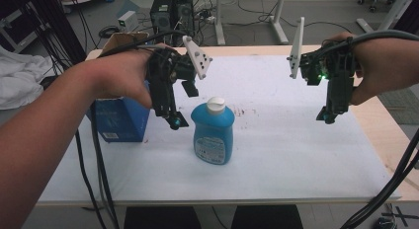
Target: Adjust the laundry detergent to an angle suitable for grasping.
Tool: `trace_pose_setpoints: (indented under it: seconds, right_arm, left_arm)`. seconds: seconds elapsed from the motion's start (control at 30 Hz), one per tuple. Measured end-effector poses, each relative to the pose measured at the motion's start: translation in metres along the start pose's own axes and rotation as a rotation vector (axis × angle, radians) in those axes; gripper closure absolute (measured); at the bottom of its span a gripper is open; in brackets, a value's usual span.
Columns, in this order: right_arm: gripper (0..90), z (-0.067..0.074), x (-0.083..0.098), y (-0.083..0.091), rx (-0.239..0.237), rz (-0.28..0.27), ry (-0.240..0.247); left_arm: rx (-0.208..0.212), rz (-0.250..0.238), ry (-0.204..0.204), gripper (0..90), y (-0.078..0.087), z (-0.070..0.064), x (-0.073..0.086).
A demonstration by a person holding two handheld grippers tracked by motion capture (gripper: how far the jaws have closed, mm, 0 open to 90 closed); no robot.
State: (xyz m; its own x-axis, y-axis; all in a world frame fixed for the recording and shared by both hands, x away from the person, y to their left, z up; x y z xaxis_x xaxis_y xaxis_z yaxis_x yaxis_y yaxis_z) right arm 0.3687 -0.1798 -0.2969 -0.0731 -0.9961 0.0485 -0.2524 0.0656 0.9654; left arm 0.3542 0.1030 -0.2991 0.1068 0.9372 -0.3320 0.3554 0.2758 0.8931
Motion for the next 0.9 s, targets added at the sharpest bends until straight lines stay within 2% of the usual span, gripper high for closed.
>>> trace_pose_setpoints:
  seconds: [0.07,0.1,0.3,0.63,0.7,0.8,0.9]
  right_arm:
    - [1.4,-0.001,-0.001,0.001,0.001,-0.001,0.001]
    - [1.4,-0.002,-0.002,0.001,0.0,-0.004,-0.001]
    - [1.4,-0.005,-0.005,0.0,-0.002,0.003,0.007]
    - [1.4,-0.017,-0.017,0.008,-0.005,-0.038,0.025]
    - [1.4,-0.017,-0.019,0.008,-0.008,-0.032,0.025]
    - [1.4,-0.019,-0.021,0.007,-0.016,-0.033,0.033]
    - [1.4,-0.02,-0.023,0.004,-0.018,-0.031,0.039]
  left_arm:
    - [-0.02,0.02,0.022,6.6,0.003,-0.001,0.001]
    - [-0.015,0.036,0.046,5.9,0.007,-0.002,0.002]
    - [-0.037,0.087,0.085,2.4,0.017,-0.007,0.003]
    - [-0.039,0.175,0.191,1.6,0.031,-0.009,0.011]
    - [-0.038,0.183,0.206,1.7,0.032,-0.006,0.013]
    - [-0.046,0.199,0.201,1.7,0.034,-0.003,0.014]
    - [-0.037,0.198,0.228,1.7,0.034,0.0,0.014]
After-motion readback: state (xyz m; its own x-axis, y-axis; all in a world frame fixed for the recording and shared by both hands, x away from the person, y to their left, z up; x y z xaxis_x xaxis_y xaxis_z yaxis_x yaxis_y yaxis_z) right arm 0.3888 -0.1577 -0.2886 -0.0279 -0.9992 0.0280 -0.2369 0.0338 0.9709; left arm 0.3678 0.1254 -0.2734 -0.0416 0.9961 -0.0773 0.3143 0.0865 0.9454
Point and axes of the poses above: each handheld gripper's, and its own axes: y roughly backward along the jaws, x roughly out of its underside, z roughly to its left, the point moved 2 cm from there along -y, roughly forward along the jaws, and after that the axes turned 14 degrees about x, right-handed, at the moved point
